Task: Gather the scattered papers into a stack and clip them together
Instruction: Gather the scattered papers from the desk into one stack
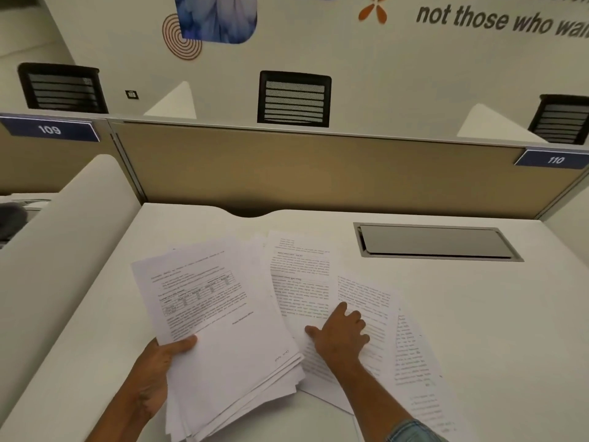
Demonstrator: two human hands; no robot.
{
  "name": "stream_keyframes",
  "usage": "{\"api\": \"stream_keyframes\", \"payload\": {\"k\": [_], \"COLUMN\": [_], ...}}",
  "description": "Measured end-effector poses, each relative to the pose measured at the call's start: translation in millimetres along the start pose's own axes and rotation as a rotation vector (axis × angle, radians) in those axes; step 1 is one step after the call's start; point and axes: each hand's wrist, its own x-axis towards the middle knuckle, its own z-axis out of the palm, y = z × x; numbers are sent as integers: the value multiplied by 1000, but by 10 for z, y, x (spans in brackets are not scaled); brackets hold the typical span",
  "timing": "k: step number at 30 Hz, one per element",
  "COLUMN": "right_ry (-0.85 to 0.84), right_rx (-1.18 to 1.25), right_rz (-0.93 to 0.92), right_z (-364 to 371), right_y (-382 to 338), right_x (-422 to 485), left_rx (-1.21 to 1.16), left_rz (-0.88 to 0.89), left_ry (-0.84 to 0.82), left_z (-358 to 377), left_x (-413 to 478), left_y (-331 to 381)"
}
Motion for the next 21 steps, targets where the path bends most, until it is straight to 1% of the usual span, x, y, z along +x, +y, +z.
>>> {"api": "stream_keyframes", "payload": {"k": [4,9,12,14,16,18,21], "right_ry": [-37,-81,-38,21,30,-24,-276], "right_rx": [41,232,317,462,659,843,1088], "right_rz": [14,62,16,-20,-37,-76,-81], "right_z": [6,-23,70,78,18,-67,-227], "right_y": [-61,-57,0,50,122,246,496], "right_x": [42,131,233,247,215,189,91], "left_rx": [-15,-81,-97,-118,-152,-181,-236], "left_rz": [11,29,13,-13,-45,-87,-147], "left_ry": [28,28,43,59,65,89,114], "left_z": [23,105,109,94,66,43,49], "left_x": [-39,-49,-41,-33,-32,-55,-121], "left_y": [-35,-41,-29,-32,-46,-66,-109]}}
